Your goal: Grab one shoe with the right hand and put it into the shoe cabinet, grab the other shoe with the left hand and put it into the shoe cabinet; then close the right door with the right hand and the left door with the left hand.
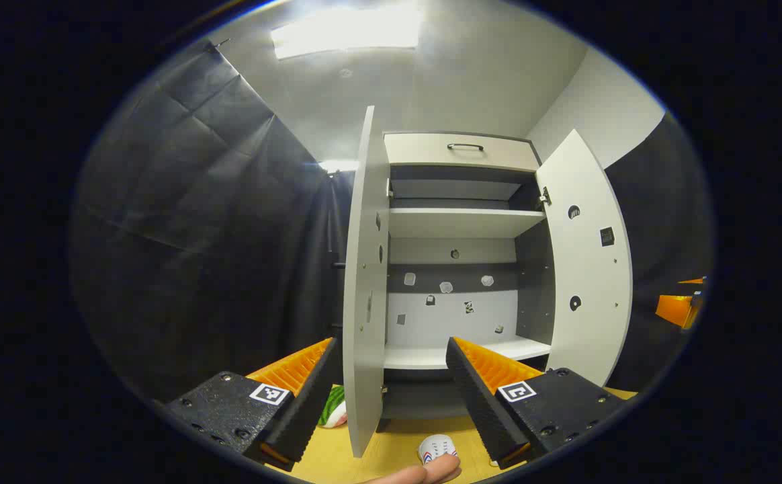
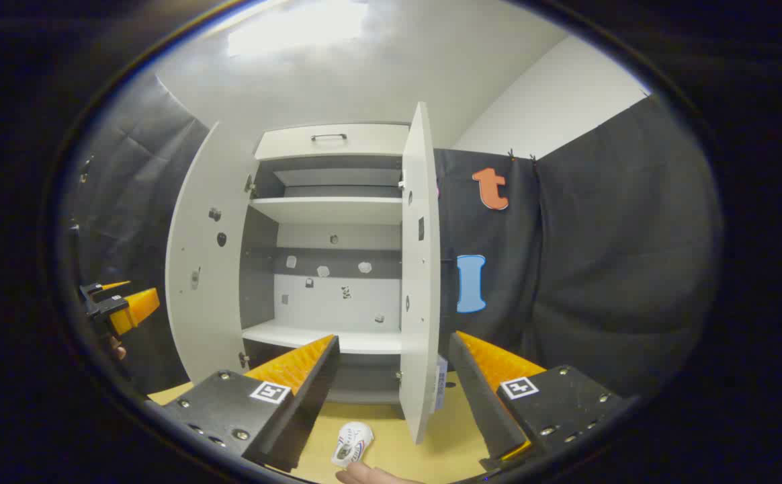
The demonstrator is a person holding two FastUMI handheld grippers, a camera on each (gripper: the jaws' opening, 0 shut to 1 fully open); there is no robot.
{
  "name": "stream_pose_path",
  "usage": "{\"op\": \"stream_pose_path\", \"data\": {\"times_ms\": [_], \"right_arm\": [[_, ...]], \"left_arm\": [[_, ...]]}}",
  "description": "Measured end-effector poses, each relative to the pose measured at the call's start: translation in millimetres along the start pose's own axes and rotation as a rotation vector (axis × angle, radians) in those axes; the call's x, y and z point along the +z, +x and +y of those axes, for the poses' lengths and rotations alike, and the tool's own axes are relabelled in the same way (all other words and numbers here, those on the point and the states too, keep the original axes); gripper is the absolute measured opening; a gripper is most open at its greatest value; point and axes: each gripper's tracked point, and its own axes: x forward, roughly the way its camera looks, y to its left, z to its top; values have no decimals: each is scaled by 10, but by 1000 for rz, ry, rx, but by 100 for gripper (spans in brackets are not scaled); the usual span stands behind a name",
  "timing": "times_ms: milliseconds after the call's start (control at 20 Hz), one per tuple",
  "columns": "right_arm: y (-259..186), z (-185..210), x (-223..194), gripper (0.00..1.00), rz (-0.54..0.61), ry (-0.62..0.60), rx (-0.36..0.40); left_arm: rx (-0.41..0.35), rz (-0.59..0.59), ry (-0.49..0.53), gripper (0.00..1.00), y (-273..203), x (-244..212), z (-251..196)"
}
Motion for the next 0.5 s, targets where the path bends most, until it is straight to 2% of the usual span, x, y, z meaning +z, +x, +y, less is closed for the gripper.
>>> {"op": "stream_pose_path", "data": {"times_ms": [100,500], "right_arm": [[17,53,-60,98,10,-14,8],[84,135,-165,98,25,-16,21]], "left_arm": [[-17,15,-3,99,4,-48,-52],[-27,47,-7,97,31,-171,-93]]}}
